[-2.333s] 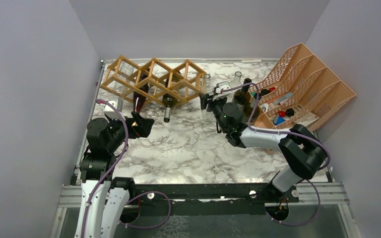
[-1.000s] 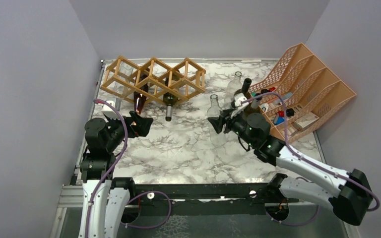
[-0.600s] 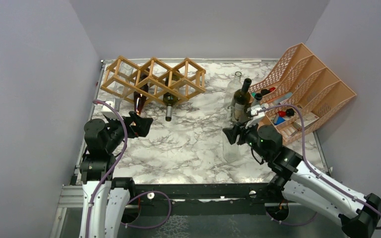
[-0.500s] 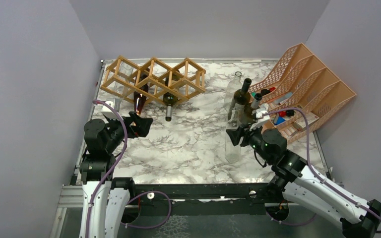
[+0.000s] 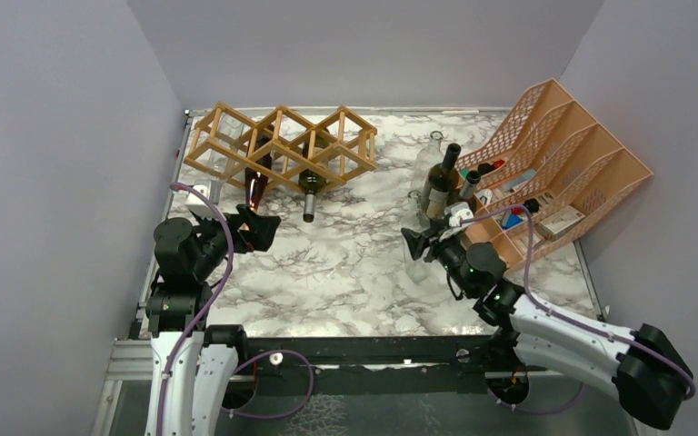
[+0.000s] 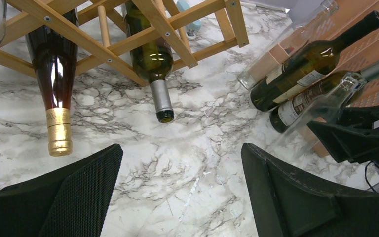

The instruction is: Take the wine bottle off the wine rack

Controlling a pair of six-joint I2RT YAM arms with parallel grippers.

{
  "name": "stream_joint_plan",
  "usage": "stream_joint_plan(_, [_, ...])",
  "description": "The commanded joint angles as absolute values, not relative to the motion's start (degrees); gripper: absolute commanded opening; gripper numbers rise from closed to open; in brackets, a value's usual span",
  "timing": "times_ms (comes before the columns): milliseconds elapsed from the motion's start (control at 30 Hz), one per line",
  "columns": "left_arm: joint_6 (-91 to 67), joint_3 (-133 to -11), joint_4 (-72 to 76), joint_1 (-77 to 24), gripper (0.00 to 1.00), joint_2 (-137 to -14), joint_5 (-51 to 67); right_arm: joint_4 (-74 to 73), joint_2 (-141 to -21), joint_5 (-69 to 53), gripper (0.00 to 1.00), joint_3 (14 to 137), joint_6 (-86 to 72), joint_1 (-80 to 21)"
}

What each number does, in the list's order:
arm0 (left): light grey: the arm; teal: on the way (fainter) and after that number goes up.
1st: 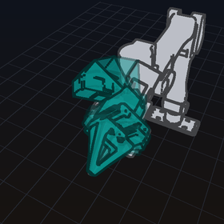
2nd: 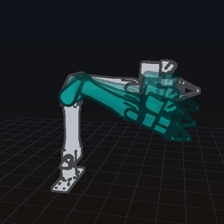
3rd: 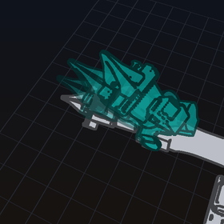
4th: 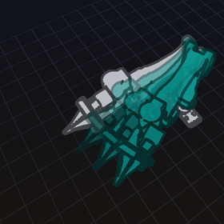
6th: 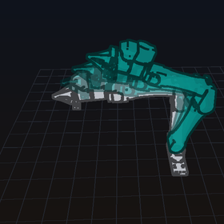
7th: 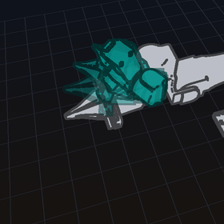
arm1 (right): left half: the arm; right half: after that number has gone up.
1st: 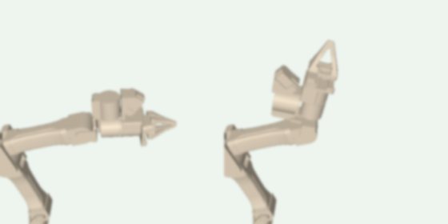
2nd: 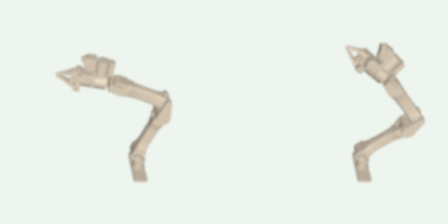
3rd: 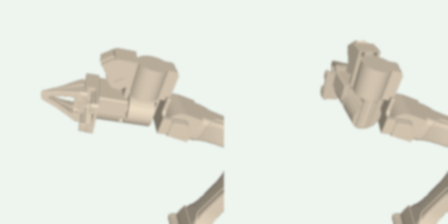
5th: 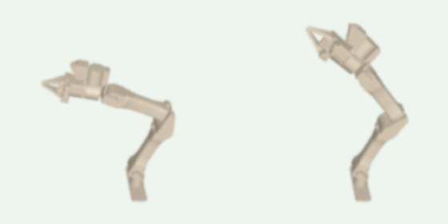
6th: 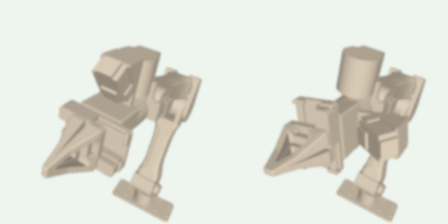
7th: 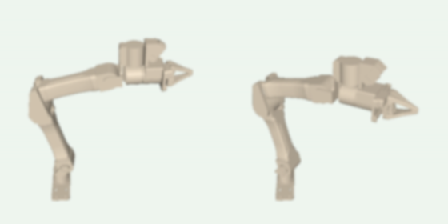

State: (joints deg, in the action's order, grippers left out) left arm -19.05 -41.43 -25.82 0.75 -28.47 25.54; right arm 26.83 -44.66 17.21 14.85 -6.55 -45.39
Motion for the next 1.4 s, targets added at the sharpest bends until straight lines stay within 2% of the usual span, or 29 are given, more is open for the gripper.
stream_joint_plan(0, [-18.6, -40.7, -24.2, 1.1, 0.96, -28.8, 27.3, 53.9, -52.8, 20.3, 0.25, 14.7, 0.8, -45.5])
stream_joint_plan(233, [-18.6, -40.7, -24.1, 1.1, 0.96, -29.0, 27.3, 65.5, -57.4, 23.4, 0.25, 14.3, 2.8, -45.5])
stream_joint_plan(533, [-18.6, -40.7, -24.1, 1.2, 0.96, -28.9, 27.2, 77.5, -71.2, 24.7, 0.24, 19.3, 3.9, -45.5])
stream_joint_plan(1000, [-18.6, -40.7, -24.1, 1.2, 0.96, -28.7, 27.4, 89.6, -85.3, 25.9, 0.25, 21.4, 7.2, -45.5])
stream_joint_plan(1367, [-18.6, -40.7, -24.2, 1.2, 0.96, -28.7, 27.5, 93.7, -90.6, 30.4, 0.25, 21.6, 7.3, -45.5])
